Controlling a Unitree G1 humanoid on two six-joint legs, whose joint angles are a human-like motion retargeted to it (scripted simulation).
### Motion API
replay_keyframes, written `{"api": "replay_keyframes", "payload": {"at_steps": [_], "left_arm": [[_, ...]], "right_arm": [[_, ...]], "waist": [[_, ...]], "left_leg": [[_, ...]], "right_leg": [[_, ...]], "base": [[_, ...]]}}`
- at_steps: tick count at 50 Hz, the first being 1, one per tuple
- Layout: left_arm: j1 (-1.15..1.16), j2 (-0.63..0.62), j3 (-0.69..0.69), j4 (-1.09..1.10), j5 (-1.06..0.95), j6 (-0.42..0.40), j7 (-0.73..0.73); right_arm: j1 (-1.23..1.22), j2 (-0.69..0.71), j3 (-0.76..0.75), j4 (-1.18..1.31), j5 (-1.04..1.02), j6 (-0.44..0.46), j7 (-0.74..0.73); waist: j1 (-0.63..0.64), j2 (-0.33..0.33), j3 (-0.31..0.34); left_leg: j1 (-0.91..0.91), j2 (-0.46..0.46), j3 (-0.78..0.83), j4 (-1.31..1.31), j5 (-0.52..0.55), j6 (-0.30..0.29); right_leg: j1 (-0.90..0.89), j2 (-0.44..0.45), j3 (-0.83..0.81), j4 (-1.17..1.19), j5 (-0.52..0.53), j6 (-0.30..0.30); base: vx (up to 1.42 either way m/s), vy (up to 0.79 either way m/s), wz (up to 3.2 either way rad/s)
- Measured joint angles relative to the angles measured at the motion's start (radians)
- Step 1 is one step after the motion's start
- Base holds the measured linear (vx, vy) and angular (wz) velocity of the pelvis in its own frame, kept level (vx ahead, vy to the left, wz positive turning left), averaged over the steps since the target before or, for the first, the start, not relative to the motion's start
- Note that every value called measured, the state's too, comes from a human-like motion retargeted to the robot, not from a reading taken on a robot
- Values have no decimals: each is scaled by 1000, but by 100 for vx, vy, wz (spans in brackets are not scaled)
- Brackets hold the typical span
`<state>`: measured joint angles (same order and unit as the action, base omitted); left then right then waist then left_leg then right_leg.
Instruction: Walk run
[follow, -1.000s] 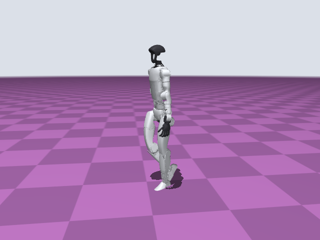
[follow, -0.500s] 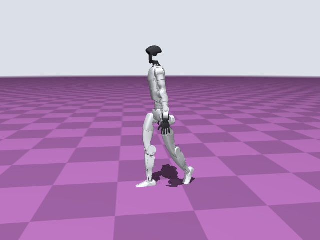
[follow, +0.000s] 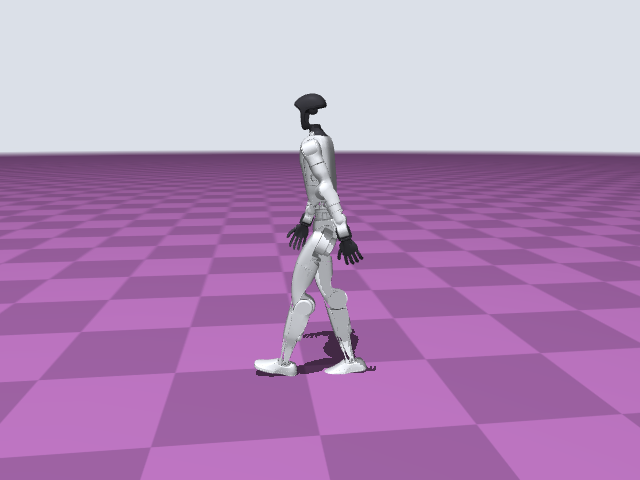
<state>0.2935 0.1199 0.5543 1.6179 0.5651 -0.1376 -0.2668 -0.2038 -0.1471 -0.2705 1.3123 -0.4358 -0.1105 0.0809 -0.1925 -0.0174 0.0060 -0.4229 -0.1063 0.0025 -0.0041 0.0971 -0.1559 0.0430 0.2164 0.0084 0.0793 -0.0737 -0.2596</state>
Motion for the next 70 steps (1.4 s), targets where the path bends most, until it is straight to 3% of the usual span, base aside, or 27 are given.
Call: {"api": "replay_keyframes", "payload": {"at_steps": [2,5,8,10,13,16,17,19,22,26,34,40,43,45,47,50,53,57,62,70], "left_arm": [[-5,15,-11,-20,36,2,8],[-13,31,-1,-58,53,22,27],[-5,54,25,-69,8,12,37],[-15,80,47,-45,-55,12,35],[-69,135,64,20,-172,64,19],[-144,164,51,49,-259,93,16],[-172,166,45,48,-283,95,22],[-225,159,23,32,-324,92,37],[-300,129,-26,-28,-346,75,31],[-374,104,-109,-135,-333,29,-28],[-506,117,-259,-212,-224,-27,-61],[-529,92,-302,-200,-141,-56,-61],[-485,69,-300,-177,-135,-77,-75],[-440,58,-287,-149,-131,-80,-80],[-392,48,-274,-114,-124,-65,-66],[-329,55,-248,-53,-122,-39,-39],[-262,83,-224,-8,-102,-21,-24],[-168,90,-142,13,-66,-7,49],[-55,79,-51,48,-126,-7,33],[24,50,12,67,-120,44,42]], "right_arm": [[25,6,-20,19,30,-3,14],[62,14,-40,88,63,10,40],[114,17,-55,199,47,51,60],[156,22,-59,270,5,81,55],[220,24,-2,354,-26,85,36],[268,9,34,388,-97,71,56],[281,6,36,385,-139,76,67],[308,-1,26,371,-223,96,70],[326,-18,12,359,-261,110,35],[326,-23,-32,355,-216,111,19],[324,7,-103,359,-88,71,54],[328,14,-117,388,-108,69,45],[339,14,-139,388,-132,80,55],[341,12,-148,388,-129,83,53],[333,8,-160,388,-107,88,46],[297,7,-155,381,-56,73,23],[268,9,-124,342,-19,49,4],[189,-18,-105,297,-42,63,3],[82,-63,-70,245,-62,74,-12],[17,-68,-55,136,-6,44,-6]], "waist": [[-2,10,1],[37,-17,-6],[105,-54,-33],[97,-76,-63],[51,-72,-72],[28,-58,-63],[38,-47,-65],[50,-10,-68],[24,15,-59],[-49,22,-46],[-137,2,-13],[-183,43,-8],[-209,66,-26],[-210,92,-42],[-224,100,-47],[-216,53,-47],[-187,-1,-63],[-128,-34,-70],[-68,-34,-66],[80,-25,-20]], "left_leg": [[-2,6,70,3,-11,-28],[8,-10,56,56,38,134],[45,-7,60,48,80,170],[63,2,79,57,52,178],[96,36,97,79,4,187],[155,61,126,85,-51,210],[166,82,139,87,-69,214],[185,127,174,93,-102,230],[237,123,189,88,-146,261],[307,91,214,80,-191,272],[487,1,246,55,-284,283],[573,18,235,79,-333,235],[596,39,216,114,-290,189],[597,77,227,146,-204,138],[586,106,211,222,-57,88],[539,90,187,415,161,46],[431,80,209,686,245,114],[270,106,198,899,87,134],[128,116,234,791,-88,189],[18,50,252,242,-40,194]], "right_leg": [[25,14,-26,1,1,-2],[50,0,-22,22,43,1],[67,-19,-8,78,149,18],[51,-33,-39,136,290,43],[-8,-8,-56,281,549,145],[-98,-60,-198,508,597,253],[-125,-74,-231,555,577,268],[-189,-85,-272,616,462,242],[-305,-103,-252,671,336,214],[-418,-138,-214,546,212,276],[-488,-281,-244,74,186,278],[-474,-282,-295,-52,261,251],[-452,-268,-307,-24,293,220],[-432,-237,-267,-8,251,192],[-403,-234,-286,4,209,171],[-340,-254,-276,6,161,139],[-280,-272,-243,-3,119,125],[-217,-258,-223,-23,86,121],[-153,-220,-220,-35,55,129],[-35,-127,-191,-40,-7,112]], "base": [[57,-11,-20],[73,-16,-94],[91,-17,-145],[96,-18,-78],[64,-22,-26],[63,-21,-40],[50,-10,-153],[63,-8,-137],[49,-2,-69],[50,-4,-15],[53,-9,-9],[65,-22,18],[68,-29,36],[82,-41,18],[70,-33,46],[67,-35,-4],[67,-37,-31],[61,-29,-42],[59,-19,-69],[62,-15,-65]]}}
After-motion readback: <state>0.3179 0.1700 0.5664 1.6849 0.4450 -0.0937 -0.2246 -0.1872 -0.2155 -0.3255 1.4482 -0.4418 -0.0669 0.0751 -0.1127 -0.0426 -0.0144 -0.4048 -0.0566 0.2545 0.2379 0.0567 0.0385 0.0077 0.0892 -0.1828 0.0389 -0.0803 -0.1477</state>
